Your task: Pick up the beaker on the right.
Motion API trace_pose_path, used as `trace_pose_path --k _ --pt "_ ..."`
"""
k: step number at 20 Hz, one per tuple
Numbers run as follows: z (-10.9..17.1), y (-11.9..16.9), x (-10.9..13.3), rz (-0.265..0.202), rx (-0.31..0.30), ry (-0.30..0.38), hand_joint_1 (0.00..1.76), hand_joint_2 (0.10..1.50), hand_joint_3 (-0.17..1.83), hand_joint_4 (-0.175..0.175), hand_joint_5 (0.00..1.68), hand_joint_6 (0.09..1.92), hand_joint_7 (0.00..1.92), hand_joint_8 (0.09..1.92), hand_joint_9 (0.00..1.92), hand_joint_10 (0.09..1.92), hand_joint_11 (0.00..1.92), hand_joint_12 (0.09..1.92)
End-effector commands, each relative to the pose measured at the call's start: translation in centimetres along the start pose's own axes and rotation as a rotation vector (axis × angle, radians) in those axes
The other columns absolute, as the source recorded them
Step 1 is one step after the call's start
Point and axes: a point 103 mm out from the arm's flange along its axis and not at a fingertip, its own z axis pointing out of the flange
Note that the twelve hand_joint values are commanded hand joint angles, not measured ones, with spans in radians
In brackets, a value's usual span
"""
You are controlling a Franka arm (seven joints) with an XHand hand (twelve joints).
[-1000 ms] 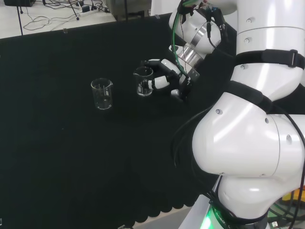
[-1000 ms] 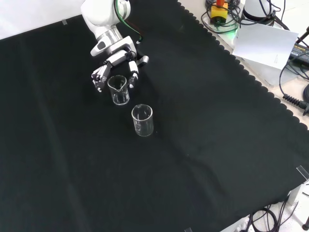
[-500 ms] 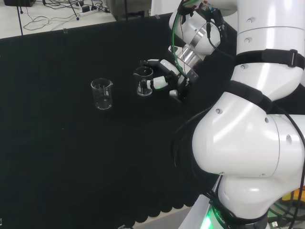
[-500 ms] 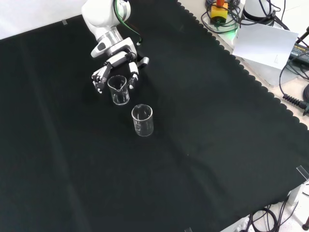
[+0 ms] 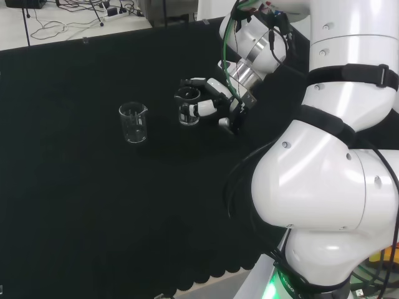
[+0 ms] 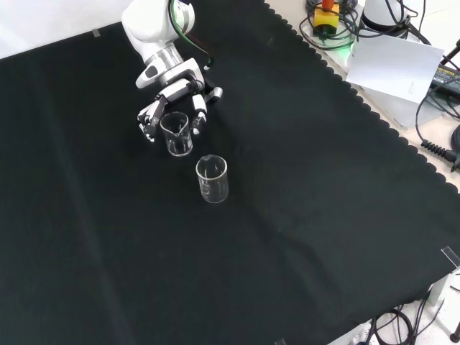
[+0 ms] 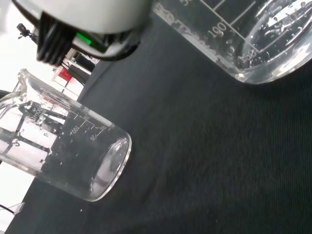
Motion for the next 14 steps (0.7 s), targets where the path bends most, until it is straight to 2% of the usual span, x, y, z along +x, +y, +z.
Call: trace_pose_path --k 1,4,5,9,12,13,14 --pt "0.34 0.08 0.05 0.012 -0.006 -0.004 0.94 0.5 0.65 -0.03 0.58 0.09 0.45 0.65 0.58 0.58 0.07 1.37" --pt "0.43 0.1 -0.07 0.01 -0.006 0.0 0.96 0.51 0.65 -0.029 0.63 0.17 0.47 0.65 0.61 0.55 0.09 1.36" --pt "0.52 0.09 -0.09 0.008 -0.004 -0.006 0.97 0.52 0.65 -0.03 0.62 0.26 0.48 0.64 0.63 0.53 0.1 1.35" --pt "0.4 0.23 -0.16 0.019 -0.016 0.001 1.05 0.53 0.68 -0.033 0.65 0.81 0.53 0.64 0.68 0.51 0.14 1.35" --pt "0.32 0.36 -0.06 0.036 -0.04 0.021 1.11 0.55 0.71 -0.044 0.77 0.98 0.57 0.65 0.72 0.51 0.18 1.35" --pt "0.3 0.39 0.01 0.042 -0.057 0.035 1.12 0.63 0.66 -0.023 0.89 0.97 0.6 0.66 0.74 0.52 0.2 1.35" --pt "0.28 0.39 0.14 0.047 -0.072 0.033 1.12 0.7 0.61 -0.018 0.99 0.94 0.65 0.66 0.77 0.52 0.22 1.34"
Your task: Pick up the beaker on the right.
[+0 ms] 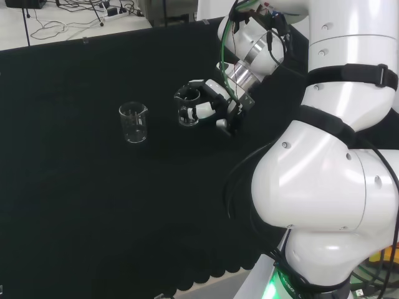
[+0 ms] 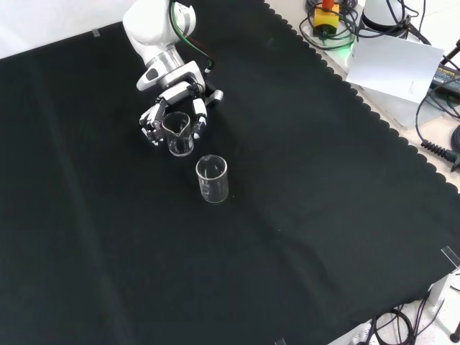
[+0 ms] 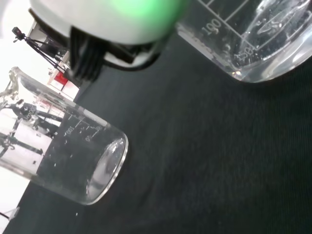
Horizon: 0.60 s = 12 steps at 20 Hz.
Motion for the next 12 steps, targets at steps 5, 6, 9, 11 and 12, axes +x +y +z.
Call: trace_pose_path --k 5,6,9,11,12 --pt "-1.1 0.2 1.2 0.042 -0.105 0.007 1.33 0.65 0.7 -0.12 1.12 0.93 1.09 0.75 1.14 0.6 0.7 1.16" --pt "-1.4 0.3 1.4 0.039 -0.1 -0.002 1.38 0.6 0.77 -0.147 1.12 0.92 1.2 0.79 1.24 0.64 0.87 1.05" --pt "-2.6 0.5 2.2 0.025 -0.086 -0.056 1.36 0.51 0.91 -0.165 1.17 0.86 1.37 0.73 1.38 0.72 1.1 0.88" --pt "-3.4 0.7 2.9 0.007 -0.057 -0.109 1.33 0.58 0.8 -0.172 1.21 0.8 1.32 0.73 1.41 0.74 1.14 0.84" --pt "-3.7 0.8 3.3 -0.002 -0.044 -0.138 1.32 0.6 0.76 -0.174 1.21 0.78 1.3 0.73 1.42 0.75 1.15 0.83"
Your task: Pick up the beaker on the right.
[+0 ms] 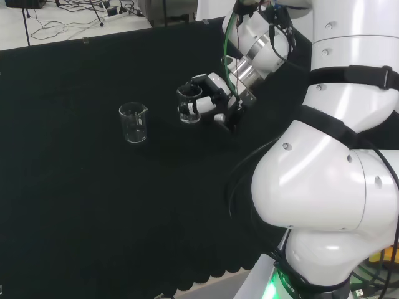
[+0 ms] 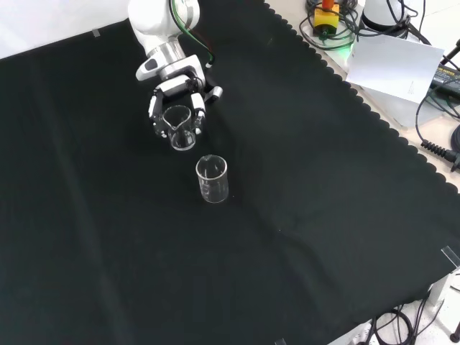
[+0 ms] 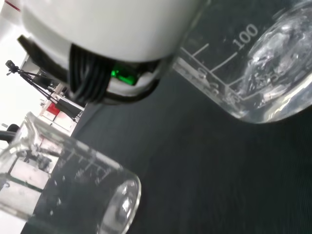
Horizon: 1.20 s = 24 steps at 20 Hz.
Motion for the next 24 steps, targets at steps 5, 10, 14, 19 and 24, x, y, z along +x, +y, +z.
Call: trace_pose_path --k 5,10,14,19,24 --pt "-3.3 0.5 3.2 -0.063 0.09 -0.219 1.31 0.61 0.74 -0.175 1.23 0.75 1.29 0.72 1.44 0.74 1.16 0.82" --pt "-3.7 0.3 5.0 -0.079 0.133 -0.302 1.33 0.48 0.94 -0.175 1.23 0.77 1.46 0.61 1.47 0.73 1.18 0.82" --pt "-3.4 0.1 6.3 -0.083 0.176 -0.343 1.33 0.47 0.96 -0.175 1.23 0.76 1.48 0.59 1.49 0.71 1.19 0.81" --pt "-3.1 0.1 7.8 -0.085 0.222 -0.373 1.33 0.46 0.95 -0.175 1.24 0.75 1.48 0.58 1.52 0.68 1.2 0.81" --pt "-3.0 0.5 9.2 -0.089 0.251 -0.394 1.33 0.47 0.95 -0.175 1.24 0.75 1.48 0.58 1.52 0.68 1.2 0.81"
